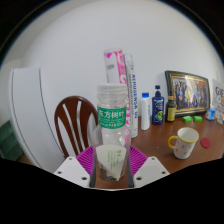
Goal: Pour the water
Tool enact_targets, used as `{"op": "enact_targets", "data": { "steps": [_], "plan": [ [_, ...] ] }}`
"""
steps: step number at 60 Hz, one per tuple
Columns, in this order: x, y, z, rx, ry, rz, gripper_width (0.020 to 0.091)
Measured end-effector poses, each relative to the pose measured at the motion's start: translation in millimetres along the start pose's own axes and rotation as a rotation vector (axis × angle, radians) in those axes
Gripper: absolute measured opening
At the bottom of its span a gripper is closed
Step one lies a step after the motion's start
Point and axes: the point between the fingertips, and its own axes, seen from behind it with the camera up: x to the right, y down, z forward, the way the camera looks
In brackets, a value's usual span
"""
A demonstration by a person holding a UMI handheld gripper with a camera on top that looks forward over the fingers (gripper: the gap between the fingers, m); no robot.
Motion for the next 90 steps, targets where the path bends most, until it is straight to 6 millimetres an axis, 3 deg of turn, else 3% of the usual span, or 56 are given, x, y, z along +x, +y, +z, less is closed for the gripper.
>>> {"op": "enact_targets", "data": {
  "steps": [6, 15, 20, 33, 38, 46, 60, 71, 82, 90],
  "plan": [
    [3.5, -39.0, -2.6, 0.023, -0.055, 0.233, 0.0433],
    [28.0, -84.7, 0.8, 0.053, -0.163, 0.693, 0.0432],
    [55.2, -99.9, 11.3, 0.071, -0.222, 0.974, 0.0432],
    [115.2, -114.9, 32.8, 0.121, -0.333, 1.626, 0.0431],
    [125.8, -112.7, 39.3, 0.121, -0.378, 1.794, 0.0431],
    [131.9, -109.9, 44.0, 0.123, -0.412, 1.916, 0.0432],
    [133.4, -104.7, 45.0, 0.088, -0.385, 1.851, 0.0432],
    [143.9, -109.2, 33.4, 0.048, -0.265, 1.426, 0.0432],
    [203.7, -139.6, 12.6, 0.105, -0.090, 0.802, 0.0433],
    [277.8, -143.8, -4.3, 0.128, 0.063, 0.416, 0.0430]
  ]
}}
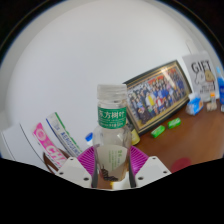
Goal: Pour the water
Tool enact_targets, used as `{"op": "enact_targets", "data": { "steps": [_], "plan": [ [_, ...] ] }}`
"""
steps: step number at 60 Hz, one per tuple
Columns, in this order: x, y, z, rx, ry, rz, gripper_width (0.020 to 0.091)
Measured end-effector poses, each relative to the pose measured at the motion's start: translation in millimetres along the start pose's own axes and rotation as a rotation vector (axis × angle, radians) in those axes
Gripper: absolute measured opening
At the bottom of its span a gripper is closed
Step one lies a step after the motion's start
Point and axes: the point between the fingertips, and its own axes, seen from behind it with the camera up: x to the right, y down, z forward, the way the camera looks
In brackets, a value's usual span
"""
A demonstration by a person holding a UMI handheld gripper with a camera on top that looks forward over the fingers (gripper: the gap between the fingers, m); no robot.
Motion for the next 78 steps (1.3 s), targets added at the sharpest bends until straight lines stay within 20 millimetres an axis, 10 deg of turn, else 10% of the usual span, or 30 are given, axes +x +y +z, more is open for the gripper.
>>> {"op": "enact_targets", "data": {
  "steps": [17, 29, 50, 56, 78],
  "plan": [
    [169.8, 7.8, 2.7, -0.067, 0.279, -0.452, 0.0433],
    [225.1, 38.9, 8.7, -0.115, 0.306, -0.462, 0.0435],
    [232.2, 53.6, 8.2, -0.109, 0.295, -0.438, 0.0545],
    [230.5, 56.9, -1.0, -0.159, 0.313, -0.411, 0.0870],
    [163.7, 46.8, -111.4, -0.263, 0.402, -0.383, 0.0855]
  ]
}}
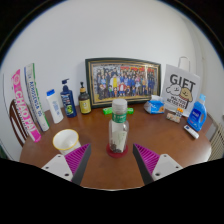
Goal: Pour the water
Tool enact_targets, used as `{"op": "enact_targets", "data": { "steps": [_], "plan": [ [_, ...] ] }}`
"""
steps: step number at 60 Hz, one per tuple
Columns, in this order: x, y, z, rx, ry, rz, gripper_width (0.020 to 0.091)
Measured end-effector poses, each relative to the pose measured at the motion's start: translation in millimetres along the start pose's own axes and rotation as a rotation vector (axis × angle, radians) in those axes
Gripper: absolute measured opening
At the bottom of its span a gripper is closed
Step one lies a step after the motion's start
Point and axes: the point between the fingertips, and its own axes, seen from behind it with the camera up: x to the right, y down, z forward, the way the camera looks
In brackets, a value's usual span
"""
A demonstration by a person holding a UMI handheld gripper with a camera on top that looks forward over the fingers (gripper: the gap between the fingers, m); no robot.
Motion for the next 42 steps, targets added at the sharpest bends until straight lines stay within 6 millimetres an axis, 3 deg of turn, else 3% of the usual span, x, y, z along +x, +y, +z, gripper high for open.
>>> {"op": "enact_targets", "data": {
  "steps": [12, 22, 32, 42],
  "plan": [
    [-34.0, 12.3, -105.1, -0.047, -0.025, -0.018, 0.0854],
    [-55.0, 25.4, -173.6, -0.035, -0.042, -0.047, 0.0855],
    [-57.3, 37.1, -214.0, -0.027, -0.039, -0.036, 0.0853],
    [-44.5, 56.4, -236.6, -0.054, -0.026, -0.049, 0.0850]
  ]
}}
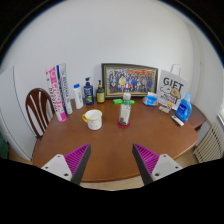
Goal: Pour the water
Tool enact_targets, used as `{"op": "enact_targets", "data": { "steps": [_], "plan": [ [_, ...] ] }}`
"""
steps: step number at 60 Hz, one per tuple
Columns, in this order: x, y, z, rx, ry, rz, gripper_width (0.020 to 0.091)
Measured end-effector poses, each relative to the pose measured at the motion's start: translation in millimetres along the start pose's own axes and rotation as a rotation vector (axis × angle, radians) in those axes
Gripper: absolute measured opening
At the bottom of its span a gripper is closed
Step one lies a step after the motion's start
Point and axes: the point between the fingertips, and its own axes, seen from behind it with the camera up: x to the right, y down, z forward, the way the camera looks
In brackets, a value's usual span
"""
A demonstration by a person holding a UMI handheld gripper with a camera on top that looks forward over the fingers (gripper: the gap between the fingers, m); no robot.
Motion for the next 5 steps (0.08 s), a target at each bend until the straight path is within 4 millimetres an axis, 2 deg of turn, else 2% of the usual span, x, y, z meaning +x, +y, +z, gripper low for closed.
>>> {"op": "enact_targets", "data": {
  "steps": [5],
  "plan": [
    [9.5, 7.0, -9.9, 0.002, 0.019, -0.007, 0.0856]
  ]
}}
